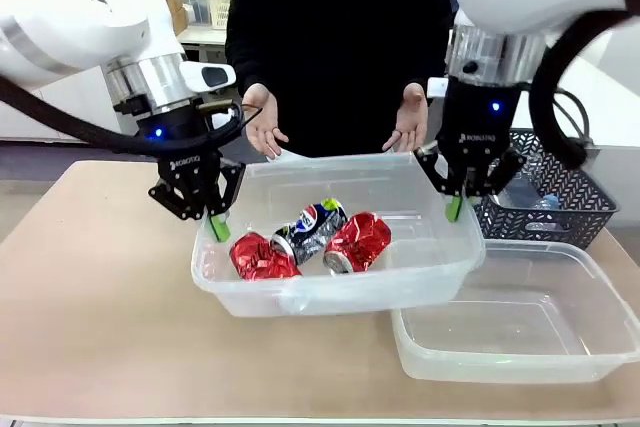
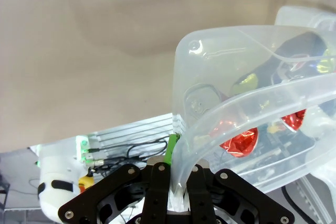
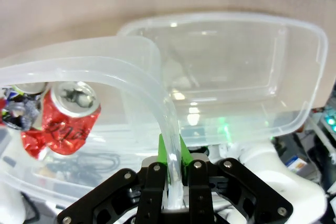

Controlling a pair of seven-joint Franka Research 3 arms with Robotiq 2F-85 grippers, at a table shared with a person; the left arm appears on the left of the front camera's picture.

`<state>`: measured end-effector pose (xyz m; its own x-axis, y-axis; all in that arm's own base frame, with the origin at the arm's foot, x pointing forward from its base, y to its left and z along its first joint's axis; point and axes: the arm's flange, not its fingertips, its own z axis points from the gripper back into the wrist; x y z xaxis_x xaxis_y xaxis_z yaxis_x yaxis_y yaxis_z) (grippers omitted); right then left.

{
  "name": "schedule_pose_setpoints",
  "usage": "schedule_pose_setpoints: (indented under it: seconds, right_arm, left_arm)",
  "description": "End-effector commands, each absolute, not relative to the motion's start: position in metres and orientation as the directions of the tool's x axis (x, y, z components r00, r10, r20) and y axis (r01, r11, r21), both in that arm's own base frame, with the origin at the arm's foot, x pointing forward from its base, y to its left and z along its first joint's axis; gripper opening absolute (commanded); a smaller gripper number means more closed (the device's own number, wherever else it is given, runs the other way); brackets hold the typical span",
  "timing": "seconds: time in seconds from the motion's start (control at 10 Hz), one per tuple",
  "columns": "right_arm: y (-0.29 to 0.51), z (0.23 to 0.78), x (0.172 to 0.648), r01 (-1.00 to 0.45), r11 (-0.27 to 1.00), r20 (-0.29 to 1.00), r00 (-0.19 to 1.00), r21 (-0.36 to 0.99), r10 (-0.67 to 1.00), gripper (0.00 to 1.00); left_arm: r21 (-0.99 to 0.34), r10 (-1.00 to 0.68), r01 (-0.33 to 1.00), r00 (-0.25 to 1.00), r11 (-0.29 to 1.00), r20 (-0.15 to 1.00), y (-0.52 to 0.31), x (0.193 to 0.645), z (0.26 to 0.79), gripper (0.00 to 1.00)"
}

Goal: Sort the waste into each basket.
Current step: Offer the picked Organizing box to the human.

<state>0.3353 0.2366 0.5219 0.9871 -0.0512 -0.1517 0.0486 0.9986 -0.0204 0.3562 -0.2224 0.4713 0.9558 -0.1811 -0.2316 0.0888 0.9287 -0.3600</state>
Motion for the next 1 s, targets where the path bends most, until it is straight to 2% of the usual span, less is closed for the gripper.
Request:
schedule_pose_setpoints:
  seconds: [0.0,0.2,0.4,0.8,0.9]
  right_arm:
    - [0.242,0.553,0.397,0.017,0.999,-0.179,0.983,-0.052,-0.026,0.06]
    - [0.243,0.569,0.451,0.057,0.995,-0.186,0.980,-0.087,-0.073,0.06]
    - [0.247,0.555,0.513,0.044,0.996,-0.270,0.961,-0.078,-0.064,0.06]
    - [0.250,0.511,0.510,0.038,0.999,-0.313,0.948,-0.037,-0.048,0.06]
    - [0.237,0.519,0.530,0.043,0.997,-0.283,0.957,-0.060,-0.058,0.06]
  left_arm:
    - [-0.355,-0.148,0.063,0.965,0.933,-0.218,-0.234,0.403,0.504,0.04]
    - [-0.381,-0.121,0.026,0.966,0.924,-0.227,-0.235,0.453,0.518,0.04]
    - [-0.407,-0.069,-0.016,0.978,0.913,-0.195,-0.236,0.507,0.521,0.04]
    - [-0.439,0.002,-0.110,0.971,0.892,-0.240,-0.228,0.542,0.511,0.04]
    - [-0.381,-0.057,-0.034,0.972,0.924,-0.226,-0.218,0.532,0.496,0.04]
